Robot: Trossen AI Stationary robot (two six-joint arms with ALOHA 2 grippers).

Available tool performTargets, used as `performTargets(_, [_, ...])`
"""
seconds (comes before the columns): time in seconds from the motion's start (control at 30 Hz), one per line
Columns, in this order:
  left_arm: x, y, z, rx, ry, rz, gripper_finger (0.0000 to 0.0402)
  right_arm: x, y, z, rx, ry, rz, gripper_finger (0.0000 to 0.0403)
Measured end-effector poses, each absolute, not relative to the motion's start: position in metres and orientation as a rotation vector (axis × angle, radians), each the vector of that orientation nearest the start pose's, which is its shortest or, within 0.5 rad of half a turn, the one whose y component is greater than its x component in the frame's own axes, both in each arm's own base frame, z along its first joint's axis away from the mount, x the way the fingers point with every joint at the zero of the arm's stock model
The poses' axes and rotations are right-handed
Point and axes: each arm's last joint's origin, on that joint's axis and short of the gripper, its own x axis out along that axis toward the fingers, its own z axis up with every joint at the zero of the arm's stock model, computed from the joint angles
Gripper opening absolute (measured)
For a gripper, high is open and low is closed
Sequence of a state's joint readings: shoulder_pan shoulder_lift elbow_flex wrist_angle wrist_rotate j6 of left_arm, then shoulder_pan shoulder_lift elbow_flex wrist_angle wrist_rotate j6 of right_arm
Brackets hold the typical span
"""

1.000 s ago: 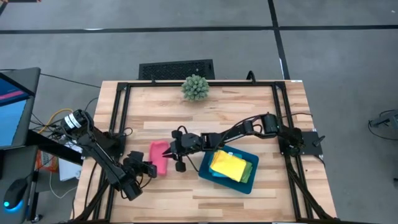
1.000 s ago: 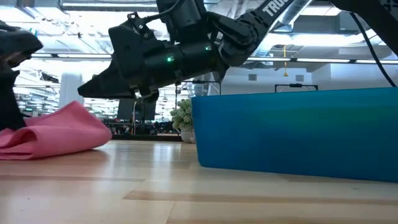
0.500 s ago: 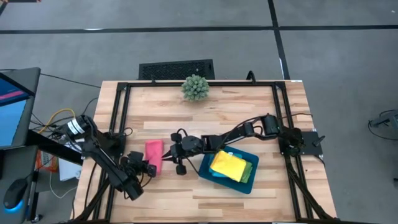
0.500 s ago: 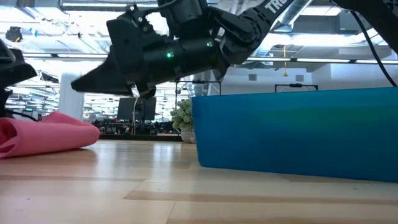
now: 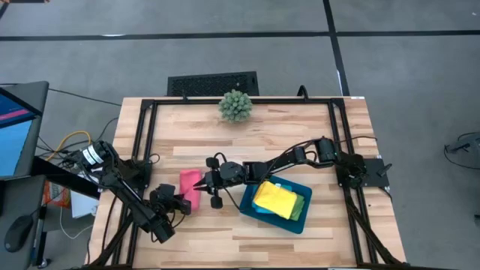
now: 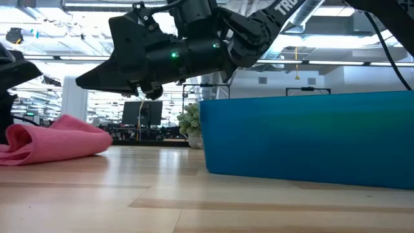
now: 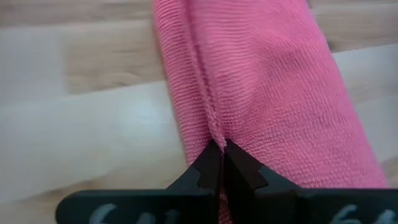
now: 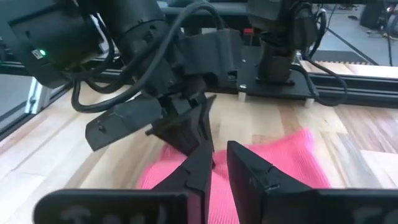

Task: Fold microfiber towels
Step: Fold the pink microfiber towel

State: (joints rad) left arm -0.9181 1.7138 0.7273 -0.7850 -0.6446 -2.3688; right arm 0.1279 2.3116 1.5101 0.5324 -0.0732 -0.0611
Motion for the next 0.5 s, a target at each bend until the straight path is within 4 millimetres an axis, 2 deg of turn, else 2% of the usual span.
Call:
performTargets(0.37, [0.163,-0.169,0.096,-0.869,0.547,1.020,0.0000,0.500,0.066,0.137,-0.080,0.273,0.180,0.0074])
performTargets(0.5, [0.170,-0.165,0.096,-0.891,0.523,1.034,0.0000,0.497,0.062,0.132,-0.184,0.363,0.140,0.0074])
